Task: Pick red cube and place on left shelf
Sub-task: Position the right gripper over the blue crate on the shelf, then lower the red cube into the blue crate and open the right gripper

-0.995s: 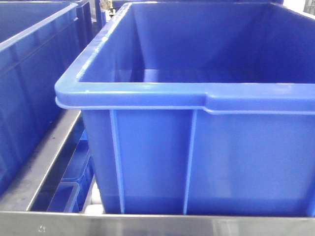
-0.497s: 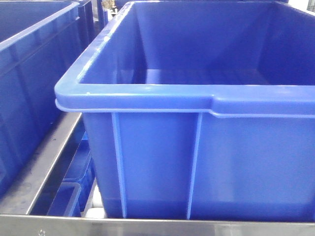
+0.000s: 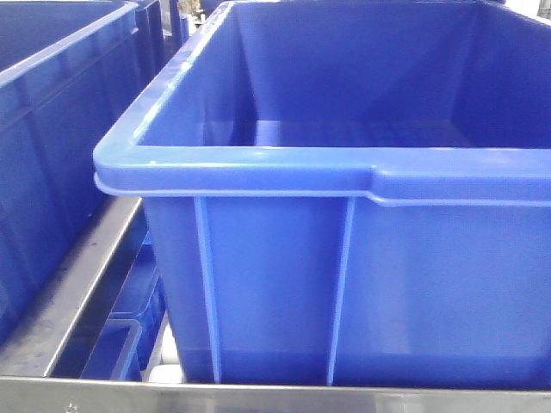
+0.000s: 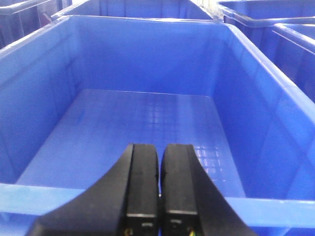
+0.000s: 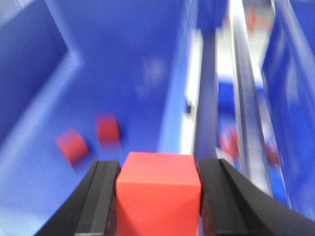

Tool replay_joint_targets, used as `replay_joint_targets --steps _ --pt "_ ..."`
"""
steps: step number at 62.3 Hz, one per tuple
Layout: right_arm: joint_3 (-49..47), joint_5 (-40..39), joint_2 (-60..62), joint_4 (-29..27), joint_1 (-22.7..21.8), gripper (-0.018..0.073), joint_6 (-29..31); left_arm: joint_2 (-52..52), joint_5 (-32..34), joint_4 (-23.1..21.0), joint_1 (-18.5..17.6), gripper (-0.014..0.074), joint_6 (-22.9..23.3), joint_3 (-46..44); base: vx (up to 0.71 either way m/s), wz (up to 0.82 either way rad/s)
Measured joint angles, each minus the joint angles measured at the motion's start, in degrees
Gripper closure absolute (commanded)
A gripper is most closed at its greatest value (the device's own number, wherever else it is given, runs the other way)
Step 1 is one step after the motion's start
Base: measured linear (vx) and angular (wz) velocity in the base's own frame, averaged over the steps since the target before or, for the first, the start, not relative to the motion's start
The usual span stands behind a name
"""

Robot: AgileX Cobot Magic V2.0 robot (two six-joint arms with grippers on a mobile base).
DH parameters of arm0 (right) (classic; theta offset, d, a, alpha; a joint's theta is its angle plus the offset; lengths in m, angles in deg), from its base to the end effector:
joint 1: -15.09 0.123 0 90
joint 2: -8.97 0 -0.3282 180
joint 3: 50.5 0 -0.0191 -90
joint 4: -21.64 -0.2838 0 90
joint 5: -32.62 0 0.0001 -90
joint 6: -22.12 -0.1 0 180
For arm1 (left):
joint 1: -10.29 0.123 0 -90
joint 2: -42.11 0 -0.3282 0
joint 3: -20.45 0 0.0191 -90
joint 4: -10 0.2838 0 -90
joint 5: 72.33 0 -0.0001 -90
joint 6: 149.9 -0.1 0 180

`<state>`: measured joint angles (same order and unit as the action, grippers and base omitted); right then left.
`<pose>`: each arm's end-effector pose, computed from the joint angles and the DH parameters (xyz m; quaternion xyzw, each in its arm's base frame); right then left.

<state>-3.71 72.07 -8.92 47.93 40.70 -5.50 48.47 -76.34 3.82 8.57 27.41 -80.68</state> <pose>0.0394 -0.0124 0.3439 -0.0362 0.7688 0.0698 0.6346 0.0550 -0.0024 0.2033 -0.0081 0.7022 -0.0349 0.7111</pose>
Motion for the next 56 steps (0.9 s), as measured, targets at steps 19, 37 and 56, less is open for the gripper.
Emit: replay_joint_targets --steps 19,37,56 --pt "-20.23 4.37 -28.32 -8.75 0.37 0.0501 12.29 0.0 0.0 0.0 0.0 0.0495 0.0 0.0 0.0 0.0" --pt "-32.04 6.79 -53.32 -15.64 5.45 0.0501 20.21 0.0 0.12 0.0 0.0 0.0495 0.0 0.0 0.0 0.0" --pt "-42.08 5.54 -73.57 -17.04 6.33 0.0501 20.52 0.0 0.25 0.0 0.0 0.0495 0.0 0.0 0.0 0.0"
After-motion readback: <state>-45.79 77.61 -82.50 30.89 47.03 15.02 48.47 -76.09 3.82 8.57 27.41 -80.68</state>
